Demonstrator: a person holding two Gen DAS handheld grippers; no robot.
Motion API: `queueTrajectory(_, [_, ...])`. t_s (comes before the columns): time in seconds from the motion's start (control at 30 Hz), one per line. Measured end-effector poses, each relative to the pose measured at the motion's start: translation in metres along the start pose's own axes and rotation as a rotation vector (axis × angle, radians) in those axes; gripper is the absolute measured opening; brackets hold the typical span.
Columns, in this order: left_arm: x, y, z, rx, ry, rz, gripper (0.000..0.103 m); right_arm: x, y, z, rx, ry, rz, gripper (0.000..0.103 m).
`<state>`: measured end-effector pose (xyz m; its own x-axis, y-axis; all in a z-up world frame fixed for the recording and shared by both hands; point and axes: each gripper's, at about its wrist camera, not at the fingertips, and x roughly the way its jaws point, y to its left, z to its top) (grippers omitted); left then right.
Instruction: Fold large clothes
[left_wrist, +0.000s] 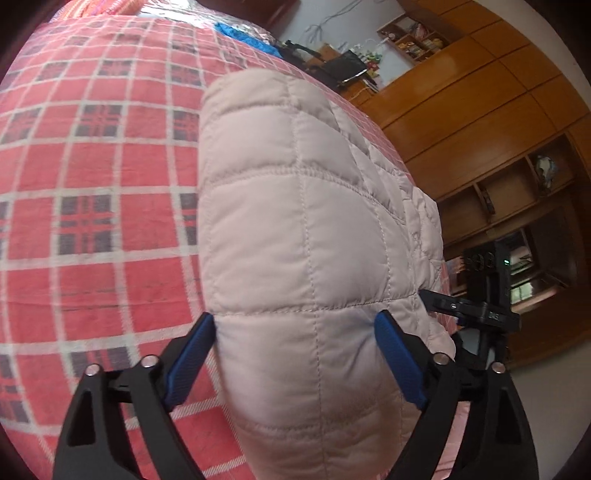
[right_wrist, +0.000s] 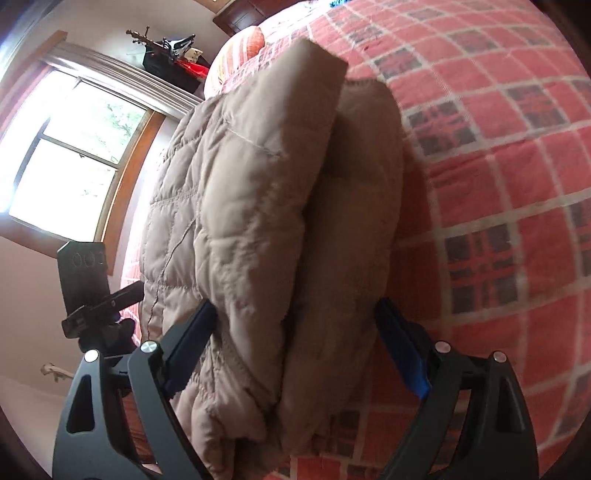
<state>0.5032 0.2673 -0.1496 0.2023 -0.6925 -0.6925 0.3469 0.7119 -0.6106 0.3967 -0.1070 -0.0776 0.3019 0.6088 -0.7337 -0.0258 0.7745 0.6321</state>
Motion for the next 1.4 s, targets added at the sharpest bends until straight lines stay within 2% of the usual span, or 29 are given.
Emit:
queueTrajectory(0.17, [0.014,0.001,-0.003,0.008,-0.013,-0.036,0.096,0.012,-0.005,0.006,-0.004,0.009,0.046,0.09])
queueTrajectory(0.3, [0.021,-0.007,-0.006,0.029,-0.029,-0.04,0.095,0.023,-0.002,0.014,-0.025,0.009,0.044,0.088])
queueTrajectory(0.33, [0.021,-0.009,-0.006,0.032,-0.031,-0.034,0.088,0.023,0.001,0.014,-0.037,0.004,0.035,0.081])
queueTrajectory(0.37, [0.02,-0.011,-0.007,0.038,-0.032,-0.026,0.075,0.023,0.004,0.015,-0.043,-0.001,0.032,0.075])
queueTrajectory(0.4, [0.019,-0.015,-0.008,0.046,-0.035,-0.021,0.069,0.022,0.006,0.015,-0.05,-0.005,0.048,0.061])
queueTrajectory(0.43, [0.017,-0.017,-0.009,0.054,-0.04,-0.018,0.061,0.021,0.008,0.014,-0.055,-0.011,0.062,0.054])
queueTrajectory(0.53, [0.011,-0.022,-0.012,0.072,-0.056,-0.014,0.05,0.017,0.014,0.013,-0.084,-0.025,0.046,0.045])
queueTrajectory(0.63, [0.003,-0.031,-0.016,0.085,-0.087,-0.02,0.045,0.009,0.023,0.009,-0.115,-0.048,0.057,0.04])
queueTrajectory(0.87, [-0.039,-0.057,-0.029,0.093,-0.132,-0.047,0.044,-0.023,0.044,-0.002,-0.165,-0.064,0.119,0.038])
queueTrajectory(0.97, [-0.06,-0.068,-0.042,0.101,-0.149,-0.034,0.044,-0.043,0.044,-0.023,-0.208,-0.068,0.118,0.038])
queueTrajectory(1.17, [-0.104,-0.082,-0.085,0.107,-0.153,0.009,0.045,-0.064,0.072,-0.064,-0.282,-0.027,0.103,0.038])
queueTrajectory(1.4, [-0.127,-0.074,-0.135,0.111,-0.15,0.051,0.046,-0.055,0.073,-0.088,-0.317,0.016,0.12,0.038])
